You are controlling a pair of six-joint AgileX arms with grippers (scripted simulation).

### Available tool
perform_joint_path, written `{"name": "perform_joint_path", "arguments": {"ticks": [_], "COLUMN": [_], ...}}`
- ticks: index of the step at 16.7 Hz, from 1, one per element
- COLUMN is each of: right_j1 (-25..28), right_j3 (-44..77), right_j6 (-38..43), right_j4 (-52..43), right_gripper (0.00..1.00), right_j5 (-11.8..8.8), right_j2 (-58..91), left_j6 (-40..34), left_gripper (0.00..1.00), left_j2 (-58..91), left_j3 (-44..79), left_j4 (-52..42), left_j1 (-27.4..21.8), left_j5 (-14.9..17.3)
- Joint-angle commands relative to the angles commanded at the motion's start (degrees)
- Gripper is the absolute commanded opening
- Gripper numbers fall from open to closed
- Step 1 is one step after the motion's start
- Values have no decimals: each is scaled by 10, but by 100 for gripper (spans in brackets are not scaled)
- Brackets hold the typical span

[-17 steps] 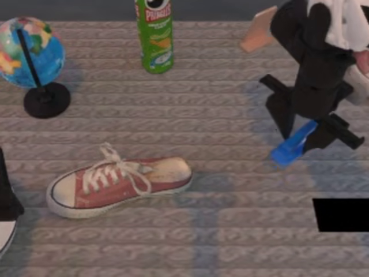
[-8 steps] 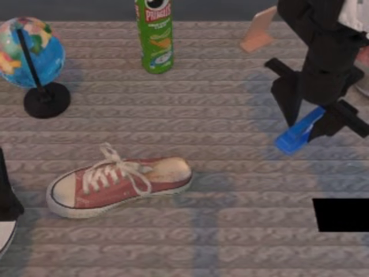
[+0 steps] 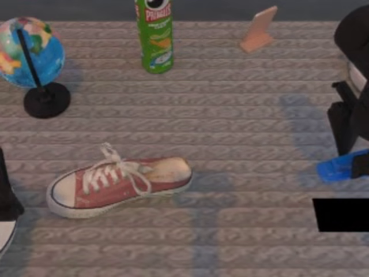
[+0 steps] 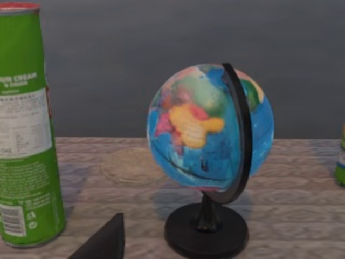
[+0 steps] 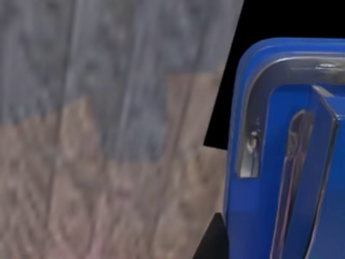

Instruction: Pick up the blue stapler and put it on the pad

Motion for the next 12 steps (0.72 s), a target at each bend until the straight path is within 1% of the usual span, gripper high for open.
{"name": "perform_joint_path", "arguments": {"ticks": [2, 4, 10, 12], "right_j1": [-12, -20, -19, -20], "right_j3": [-51, -79, -84, -98], "right_j6": [52, 80, 85, 85], "right_j4": [11, 19, 21, 42], "right_gripper": [0, 0, 0, 0], "right_j5": [0, 0, 0, 0], "right_j2": [-44, -72, -75, -67], "left_j6": [0, 0, 0, 0], "left_gripper": [100, 100, 100, 100], "left_j2": [0, 0, 0, 0], "left_j3": [0, 0, 0, 0], "left_j4": [0, 0, 0, 0], "left_j1": [0, 0, 0, 0], "left_j5": [0, 0, 0, 0]}}
